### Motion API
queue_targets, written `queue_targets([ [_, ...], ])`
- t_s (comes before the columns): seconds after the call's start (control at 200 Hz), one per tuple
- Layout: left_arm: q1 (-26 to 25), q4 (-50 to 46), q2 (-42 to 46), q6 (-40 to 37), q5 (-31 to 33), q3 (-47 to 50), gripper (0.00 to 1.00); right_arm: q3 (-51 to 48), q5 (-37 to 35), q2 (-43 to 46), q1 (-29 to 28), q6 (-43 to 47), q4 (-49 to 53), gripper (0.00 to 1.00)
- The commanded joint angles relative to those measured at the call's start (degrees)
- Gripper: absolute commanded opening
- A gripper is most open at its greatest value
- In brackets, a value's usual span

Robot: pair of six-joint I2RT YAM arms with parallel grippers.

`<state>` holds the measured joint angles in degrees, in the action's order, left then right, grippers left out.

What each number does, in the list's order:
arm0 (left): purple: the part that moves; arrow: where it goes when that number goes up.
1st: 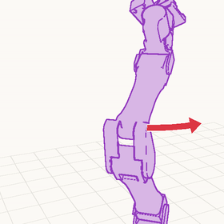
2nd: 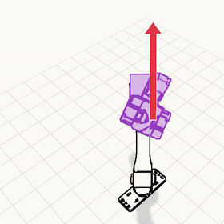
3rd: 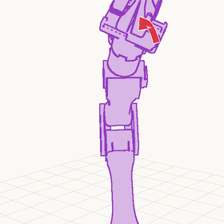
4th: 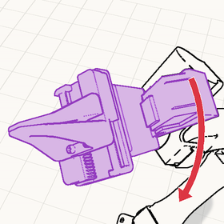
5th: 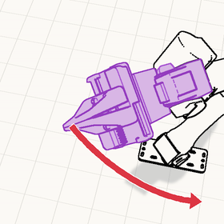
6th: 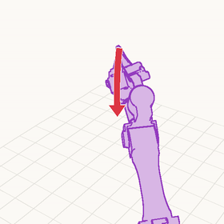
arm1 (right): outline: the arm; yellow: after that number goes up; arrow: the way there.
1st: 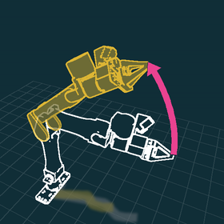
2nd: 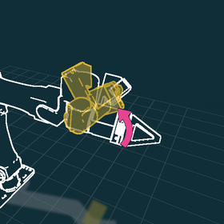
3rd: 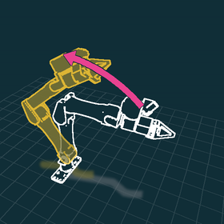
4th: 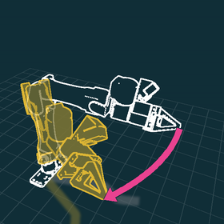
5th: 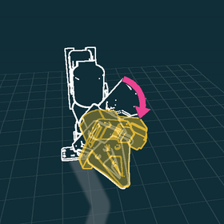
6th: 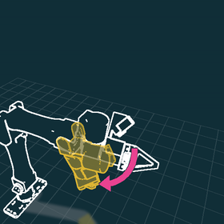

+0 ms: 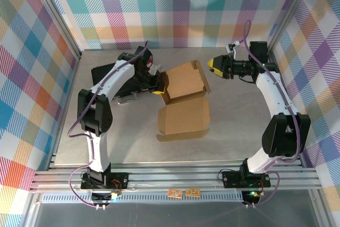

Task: Fold the paper box

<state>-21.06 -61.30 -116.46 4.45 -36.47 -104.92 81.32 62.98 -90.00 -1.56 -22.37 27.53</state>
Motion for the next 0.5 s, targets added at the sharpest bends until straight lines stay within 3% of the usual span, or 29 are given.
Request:
queue_targets([
  [0.0, 0.23, -0.79, -0.25, -1.56, -2.8, -2.04, 0.0, -0.85, 2.49, 3.01, -2.07, 6.04, 1.12, 0.56],
  [0.35, 0.23, -1.28, 0.32, -1.72, -2.58, -2.26, 0.0, -1.2, -3.36, 2.28, -5.51, 12.85, 7.95, 0.61],
  [0.495, 0.23, -1.11, 0.76, -0.9, -2.13, -2.46, 0.0, 0.71, -11.08, 2.29, -8.36, 16.53, 12.16, 0.61],
])
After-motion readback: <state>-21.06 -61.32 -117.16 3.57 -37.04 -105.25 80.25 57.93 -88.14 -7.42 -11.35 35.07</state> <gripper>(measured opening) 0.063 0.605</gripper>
